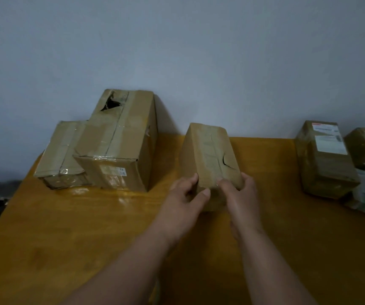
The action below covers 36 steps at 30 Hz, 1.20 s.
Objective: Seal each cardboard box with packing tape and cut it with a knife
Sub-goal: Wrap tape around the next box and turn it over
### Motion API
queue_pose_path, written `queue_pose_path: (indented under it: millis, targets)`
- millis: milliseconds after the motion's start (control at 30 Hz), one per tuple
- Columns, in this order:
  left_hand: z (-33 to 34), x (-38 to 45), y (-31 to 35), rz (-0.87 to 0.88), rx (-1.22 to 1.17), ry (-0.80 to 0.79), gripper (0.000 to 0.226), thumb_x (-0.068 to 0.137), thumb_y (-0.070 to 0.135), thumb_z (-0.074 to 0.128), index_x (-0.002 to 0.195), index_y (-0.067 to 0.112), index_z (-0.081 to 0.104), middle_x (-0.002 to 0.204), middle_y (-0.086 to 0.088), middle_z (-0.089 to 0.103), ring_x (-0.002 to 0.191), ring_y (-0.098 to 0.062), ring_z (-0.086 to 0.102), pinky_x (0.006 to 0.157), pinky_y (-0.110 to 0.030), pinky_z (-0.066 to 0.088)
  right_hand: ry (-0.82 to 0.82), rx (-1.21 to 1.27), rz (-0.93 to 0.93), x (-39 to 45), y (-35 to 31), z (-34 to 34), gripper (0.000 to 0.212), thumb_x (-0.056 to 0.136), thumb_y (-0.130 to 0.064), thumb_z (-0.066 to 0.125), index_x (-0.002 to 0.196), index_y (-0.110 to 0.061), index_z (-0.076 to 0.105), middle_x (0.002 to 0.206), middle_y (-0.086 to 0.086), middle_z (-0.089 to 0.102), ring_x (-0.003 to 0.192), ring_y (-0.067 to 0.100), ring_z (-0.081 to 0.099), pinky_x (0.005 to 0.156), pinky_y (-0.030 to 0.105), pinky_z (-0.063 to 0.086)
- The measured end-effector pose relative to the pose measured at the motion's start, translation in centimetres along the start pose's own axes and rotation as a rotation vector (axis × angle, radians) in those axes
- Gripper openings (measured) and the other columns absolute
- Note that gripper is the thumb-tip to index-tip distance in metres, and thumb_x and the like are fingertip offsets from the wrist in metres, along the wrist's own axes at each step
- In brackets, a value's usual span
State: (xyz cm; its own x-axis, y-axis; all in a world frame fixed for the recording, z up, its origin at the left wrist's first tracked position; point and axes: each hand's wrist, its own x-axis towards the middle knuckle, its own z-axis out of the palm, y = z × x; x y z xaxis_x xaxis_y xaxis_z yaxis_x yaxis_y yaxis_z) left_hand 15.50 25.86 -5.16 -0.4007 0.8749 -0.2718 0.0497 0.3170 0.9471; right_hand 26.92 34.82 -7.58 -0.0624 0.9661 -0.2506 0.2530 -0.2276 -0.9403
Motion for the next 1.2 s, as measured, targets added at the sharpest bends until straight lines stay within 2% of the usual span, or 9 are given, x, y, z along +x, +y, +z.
queue_pose_path:
  millis: [133,300,400,600,767,867,1033,1133,1200]
  targets:
    - [-0.6,-3.7,1.5,0.163,-0.017,0.029,0.04,0.09,0.037,0.064,0.129,0.036,0.059,0.143,0.026,0.04,0.129,0.011,0.039,0.109,-0.02,0.038,0.022,0.119,-0.012,-4.2,-1.8,-1.4,0.071,0.063,-0.051,0.071,0.125,-0.037,0.039,0.126,-0.004,0.05,0.109,0.018,0.057,0.089,0.044,0.056]
    - [-5.0,-8.3,3.3,0.268,-0.204,0.151,0.017,0.085,0.035,0.064,0.097,0.024,0.064,0.128,0.016,0.06,0.108,0.004,0.061,0.086,-0.021,0.056,0.05,0.025,-0.241,-11.6,-5.1,-0.2,0.052,0.08,-0.038,0.074,0.118,-0.032,0.039,0.122,-0.005,0.049,0.102,0.005,0.056,0.058,0.006,0.049]
    - [-9.4,-12.3,2.8,0.339,-0.169,0.24,0.017,0.088,0.036,0.063,0.105,0.034,0.06,0.113,0.013,0.066,0.098,0.001,0.065,0.075,-0.019,0.058,0.013,0.015,-0.367,-17.1,-6.4,2.2,0.049,0.083,-0.032,0.073,0.119,-0.026,0.041,0.122,-0.002,0.05,0.102,0.006,0.059,0.063,0.007,0.051]
    - [-20.5,-20.9,-1.2,0.233,0.057,0.337,0.076,0.09,0.042,0.061,0.152,0.044,0.017,0.101,0.012,0.062,0.089,0.006,0.062,0.062,-0.017,0.051,-0.142,-0.098,-0.384,-27.1,-5.7,8.9,0.041,0.084,-0.034,0.071,0.114,-0.032,0.043,0.121,-0.005,0.052,0.101,0.008,0.06,0.07,0.022,0.058]
    - [-26.0,-28.1,-6.1,-0.005,0.154,0.259,0.093,0.089,0.039,0.066,0.147,0.057,-0.003,0.109,0.015,0.062,0.093,-0.005,0.065,0.076,-0.029,0.055,-0.427,-0.356,-0.247,-31.4,-2.4,13.5,0.041,0.078,-0.04,0.071,0.11,-0.043,0.045,0.116,-0.015,0.05,0.097,0.004,0.056,0.07,0.016,0.052]
    - [-26.3,-31.0,-9.6,-0.162,0.125,0.181,0.1,0.089,0.031,0.068,0.149,0.05,-0.011,0.111,0.009,0.063,0.093,-0.002,0.064,0.073,-0.019,0.049,-0.591,-0.389,-0.12,-32.1,-0.1,14.7,0.048,0.072,-0.038,0.073,0.115,-0.039,0.052,0.119,-0.01,0.054,0.105,0.013,0.057,0.089,0.038,0.054]
    - [-24.8,-32.0,-13.3,-0.326,0.209,-0.027,0.072,0.092,0.033,0.065,0.148,0.043,0.02,0.094,0.007,0.069,0.081,-0.006,0.064,0.07,-0.019,0.048,-0.709,-0.44,-0.036,-31.7,2.7,15.4,0.048,0.076,-0.023,0.078,0.119,-0.03,0.058,0.116,-0.006,0.061,0.103,0.011,0.06,0.089,0.034,0.055]
    - [-25.4,-30.3,-13.1,-0.162,0.427,0.202,0.024,0.089,0.039,0.065,0.112,0.042,0.057,0.084,0.018,0.065,0.081,-0.001,0.063,0.064,-0.018,0.049,-0.72,-0.382,-0.023,-30.9,3.6,15.3,0.053,0.081,-0.022,0.077,0.129,-0.027,0.055,0.117,-0.009,0.061,0.103,0.004,0.06,0.08,0.021,0.053]
    - [-26.8,-28.2,-12.6,-0.008,0.6,0.384,0.024,0.087,0.042,0.063,0.111,0.041,0.058,0.097,0.021,0.058,0.097,-0.003,0.057,0.081,-0.024,0.048,-0.717,-0.388,-0.006,-30.4,3.6,15.5,0.053,0.079,-0.03,0.072,0.129,-0.031,0.055,0.117,-0.011,0.06,0.101,0.001,0.058,0.074,0.017,0.049]
